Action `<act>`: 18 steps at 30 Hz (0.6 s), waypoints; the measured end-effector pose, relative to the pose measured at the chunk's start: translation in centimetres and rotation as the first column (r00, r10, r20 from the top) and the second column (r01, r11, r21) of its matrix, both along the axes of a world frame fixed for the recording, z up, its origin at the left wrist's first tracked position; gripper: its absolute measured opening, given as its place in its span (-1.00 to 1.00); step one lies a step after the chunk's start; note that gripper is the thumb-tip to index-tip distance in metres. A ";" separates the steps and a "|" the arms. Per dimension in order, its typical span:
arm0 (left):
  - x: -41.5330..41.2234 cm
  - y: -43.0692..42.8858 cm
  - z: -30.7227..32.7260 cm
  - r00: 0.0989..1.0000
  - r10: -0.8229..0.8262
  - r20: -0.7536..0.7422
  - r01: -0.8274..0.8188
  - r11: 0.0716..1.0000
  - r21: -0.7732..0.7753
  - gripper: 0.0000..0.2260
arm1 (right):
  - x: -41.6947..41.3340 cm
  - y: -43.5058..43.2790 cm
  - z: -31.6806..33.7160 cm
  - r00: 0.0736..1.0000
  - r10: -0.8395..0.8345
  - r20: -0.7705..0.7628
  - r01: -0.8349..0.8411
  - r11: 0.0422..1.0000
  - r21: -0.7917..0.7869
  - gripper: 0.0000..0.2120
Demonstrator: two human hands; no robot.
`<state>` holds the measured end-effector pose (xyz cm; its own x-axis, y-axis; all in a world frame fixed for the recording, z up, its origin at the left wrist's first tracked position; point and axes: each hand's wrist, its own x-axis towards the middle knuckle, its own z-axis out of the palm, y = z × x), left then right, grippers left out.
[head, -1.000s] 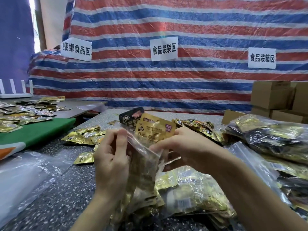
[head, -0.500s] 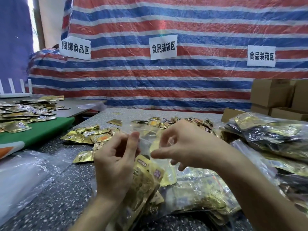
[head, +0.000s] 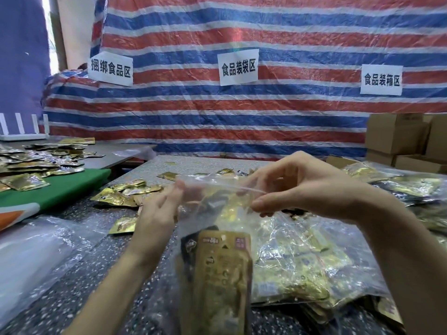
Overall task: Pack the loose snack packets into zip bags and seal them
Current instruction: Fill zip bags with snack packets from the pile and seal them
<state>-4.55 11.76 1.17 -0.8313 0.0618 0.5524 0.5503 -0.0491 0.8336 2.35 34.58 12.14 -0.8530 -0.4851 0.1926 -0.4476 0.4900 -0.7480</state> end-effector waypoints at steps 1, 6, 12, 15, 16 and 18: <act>0.1 0.1 -0.1 1.000 -0.019 0.003 0.019 0.999 0.030 -0.63 | 0.0 0.2 0.1 1.000 -0.012 -0.003 0.012 1.000 0.012 -0.91; 1.0 -0.1 0.4 0.997 -0.064 -0.050 0.074 0.968 0.238 -0.76 | -0.2 2.5 0.5 0.982 -0.190 0.003 0.188 0.975 0.121 -0.80; 2.5 0.6 1.6 0.982 -0.078 -0.169 0.116 0.968 0.224 -0.64 | 0.9 4.6 1.5 0.983 -0.181 0.028 0.178 0.981 0.082 -0.70; 3.0 0.8 1.9 0.982 -0.059 -0.179 0.095 0.975 0.201 -0.60 | 1.3 5.8 1.9 0.986 -0.162 0.033 0.160 0.986 0.056 -0.68; 3.1 0.9 2.0 0.983 -0.059 -0.171 0.094 0.976 0.199 -0.58 | 1.4 6.2 1.9 0.986 -0.162 0.039 0.160 0.986 0.050 -0.68; 3.2 1.0 2.2 0.986 -0.069 -0.152 0.100 0.974 0.203 -0.55 | 1.5 7.0 1.9 0.986 -0.155 0.067 0.154 0.988 0.015 -0.67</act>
